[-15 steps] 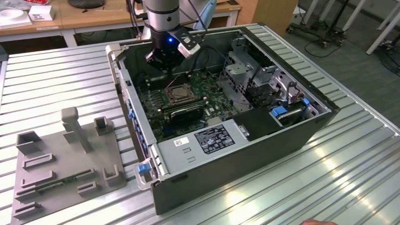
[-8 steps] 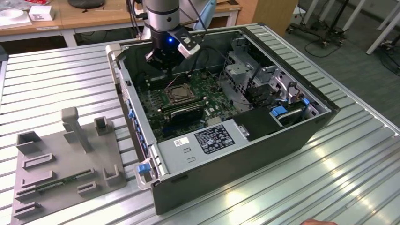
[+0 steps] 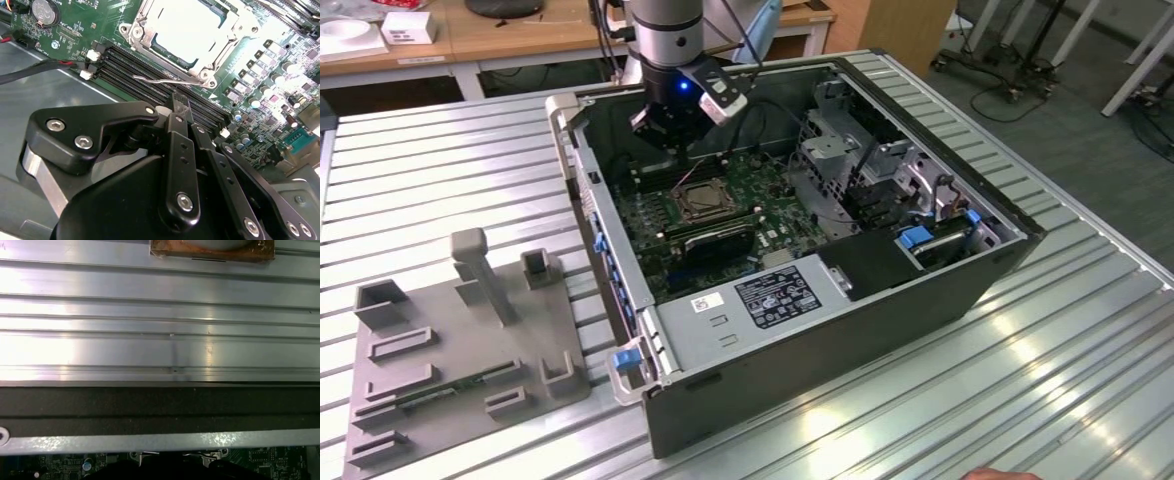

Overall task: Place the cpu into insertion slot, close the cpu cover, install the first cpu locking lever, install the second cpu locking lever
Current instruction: 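Install the first cpu locking lever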

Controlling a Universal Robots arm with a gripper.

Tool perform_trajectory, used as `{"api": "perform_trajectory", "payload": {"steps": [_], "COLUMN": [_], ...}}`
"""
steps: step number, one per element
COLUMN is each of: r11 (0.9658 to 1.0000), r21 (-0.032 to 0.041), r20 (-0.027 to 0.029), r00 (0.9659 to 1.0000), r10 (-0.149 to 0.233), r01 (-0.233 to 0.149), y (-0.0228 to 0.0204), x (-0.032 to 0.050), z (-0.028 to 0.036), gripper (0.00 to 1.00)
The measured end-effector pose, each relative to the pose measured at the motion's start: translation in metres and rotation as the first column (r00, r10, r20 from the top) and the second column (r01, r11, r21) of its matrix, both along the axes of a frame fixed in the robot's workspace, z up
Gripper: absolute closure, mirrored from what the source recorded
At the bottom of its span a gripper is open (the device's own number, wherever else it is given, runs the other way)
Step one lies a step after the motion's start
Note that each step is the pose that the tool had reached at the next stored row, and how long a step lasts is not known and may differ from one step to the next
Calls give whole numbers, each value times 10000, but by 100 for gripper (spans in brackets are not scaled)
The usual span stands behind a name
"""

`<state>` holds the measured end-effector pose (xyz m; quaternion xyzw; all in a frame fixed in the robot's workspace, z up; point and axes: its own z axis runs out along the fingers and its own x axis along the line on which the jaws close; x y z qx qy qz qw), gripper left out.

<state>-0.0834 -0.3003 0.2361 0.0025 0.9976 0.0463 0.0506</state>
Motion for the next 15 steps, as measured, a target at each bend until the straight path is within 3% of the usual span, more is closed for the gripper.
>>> {"api": "perform_trajectory", "payload": {"steps": [2,10,13,15], "r11": [10000,10000,9999,9999], "r21": [63,81,161,165], "r20": [0,0,0,1], "r00": [10000,10000,10000,10000], "r10": [0,-1,-1,-2], "r01": [0,1,1,2], "y": [0,1,0,0], "x": [0,0,0,0], "z": [0,0,0,-1], "gripper": [89,89,89,89]}}
